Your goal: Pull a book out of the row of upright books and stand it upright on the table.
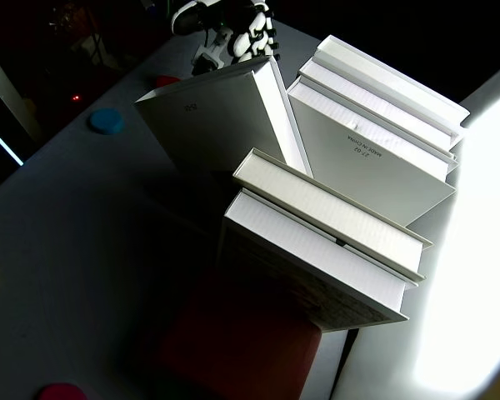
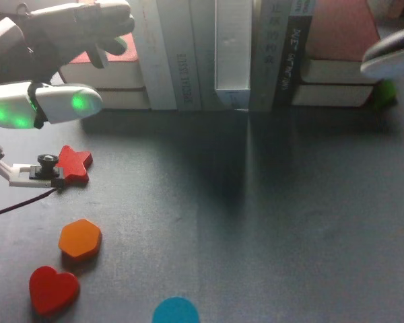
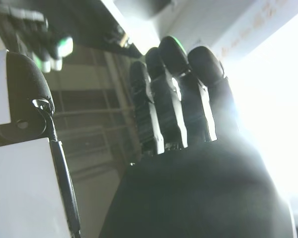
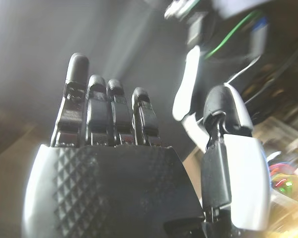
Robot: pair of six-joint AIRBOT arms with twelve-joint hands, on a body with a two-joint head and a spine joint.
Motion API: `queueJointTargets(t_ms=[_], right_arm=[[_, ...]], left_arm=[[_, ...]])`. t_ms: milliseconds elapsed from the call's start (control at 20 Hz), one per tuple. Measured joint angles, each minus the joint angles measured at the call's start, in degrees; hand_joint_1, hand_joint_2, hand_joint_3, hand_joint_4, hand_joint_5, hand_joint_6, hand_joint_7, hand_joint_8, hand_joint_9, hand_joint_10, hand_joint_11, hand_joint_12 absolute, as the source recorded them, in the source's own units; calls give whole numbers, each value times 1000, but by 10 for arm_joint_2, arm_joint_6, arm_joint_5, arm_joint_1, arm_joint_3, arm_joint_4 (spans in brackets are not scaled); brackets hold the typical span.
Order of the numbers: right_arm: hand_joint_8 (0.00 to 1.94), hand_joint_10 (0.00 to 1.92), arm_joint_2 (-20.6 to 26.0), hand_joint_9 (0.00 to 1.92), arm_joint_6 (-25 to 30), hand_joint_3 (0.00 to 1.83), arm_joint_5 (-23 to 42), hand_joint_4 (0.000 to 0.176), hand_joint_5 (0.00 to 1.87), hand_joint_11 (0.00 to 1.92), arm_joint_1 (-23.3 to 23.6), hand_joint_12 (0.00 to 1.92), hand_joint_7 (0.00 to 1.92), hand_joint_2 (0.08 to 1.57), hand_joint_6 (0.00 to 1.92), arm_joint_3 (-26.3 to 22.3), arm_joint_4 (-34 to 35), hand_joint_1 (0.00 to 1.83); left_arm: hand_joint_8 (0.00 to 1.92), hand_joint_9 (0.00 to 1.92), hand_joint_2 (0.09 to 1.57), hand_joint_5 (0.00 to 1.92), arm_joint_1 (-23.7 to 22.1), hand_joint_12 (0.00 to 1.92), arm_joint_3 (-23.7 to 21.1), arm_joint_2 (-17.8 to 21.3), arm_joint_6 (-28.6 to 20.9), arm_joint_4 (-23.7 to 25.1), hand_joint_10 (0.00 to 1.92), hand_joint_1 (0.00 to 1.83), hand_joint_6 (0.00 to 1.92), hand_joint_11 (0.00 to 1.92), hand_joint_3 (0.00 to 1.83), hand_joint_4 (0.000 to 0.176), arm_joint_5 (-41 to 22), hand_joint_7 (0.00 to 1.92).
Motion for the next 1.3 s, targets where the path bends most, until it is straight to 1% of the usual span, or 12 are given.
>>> queueJointTargets(t_ms=[200,300,350,450,700,750,850,900,1000,1200,1250,1300], right_arm=[[0,4,-89,53,1,0,-16,96,11,0,-51,994,39,1191,3,65,-8,268],[1,3,-120,53,1,0,-19,90,51,0,-63,992,38,1179,20,98,-23,400],[1,3,-131,54,1,0,-30,96,16,0,-64,994,38,1186,7,108,-23,275],[1,3,-153,53,32,0,-43,89,56,0,-59,991,38,1179,20,124,-70,416],[1,3,-179,55,55,3,-42,96,3,0,-45,994,40,1196,1,144,-123,302],[0,0,-181,10,55,0,-44,86,0,0,-44,198,7,1001,0,145,-124,647],[0,0,-185,0,57,9,-41,118,0,0,-44,7,0,982,0,146,-137,828],[0,0,-192,0,55,8,-40,96,4,0,-44,1,0,979,1,150,-146,843],[0,0,-205,0,65,0,-43,134,45,0,-44,0,0,934,16,151,-167,957],[0,0,-225,0,85,0,-30,108,63,0,-45,0,0,877,19,157,-191,1025],[0,0,-229,0,88,0,-30,75,35,0,-45,0,0,875,6,160,-197,1074],[0,0,-235,0,95,0,-30,75,35,0,-48,0,0,875,6,164,-207,1074]], left_arm=[[5,224,861,534,13,1921,-9,14,-1,0,1184,1095,5,60,0,20,-3,585],[1,219,869,526,21,1921,-9,23,0,0,1208,1087,1,78,3,36,9,574],[3,237,872,520,25,1921,-11,30,0,-3,1205,1103,0,87,3,19,10,578],[2,238,892,500,41,1921,-18,45,-1,-17,1202,1124,0,74,8,0,8,576],[1,215,968,468,107,1921,-48,82,-1,-57,1154,1144,1,33,16,0,2,539],[8,231,964,473,129,1918,-58,94,-1,-82,1152,1134,3,44,11,0,-5,555],[6,267,968,477,162,1850,-75,117,0,-120,1069,1124,3,70,4,0,-17,552],[4,260,972,478,178,1859,-81,126,0,-137,1064,1112,3,45,4,0,-31,547],[0,222,971,480,191,1899,-85,129,0,-155,1155,1132,3,40,3,0,-55,537],[4,223,972,491,205,1907,-88,129,-1,-165,1169,1137,8,44,3,0,-71,545],[10,251,957,507,205,1904,-88,129,0,-169,1142,1147,13,59,0,0,-72,560],[10,251,957,507,205,1904,-88,129,0,-171,1142,1147,13,59,0,0,-75,560]])
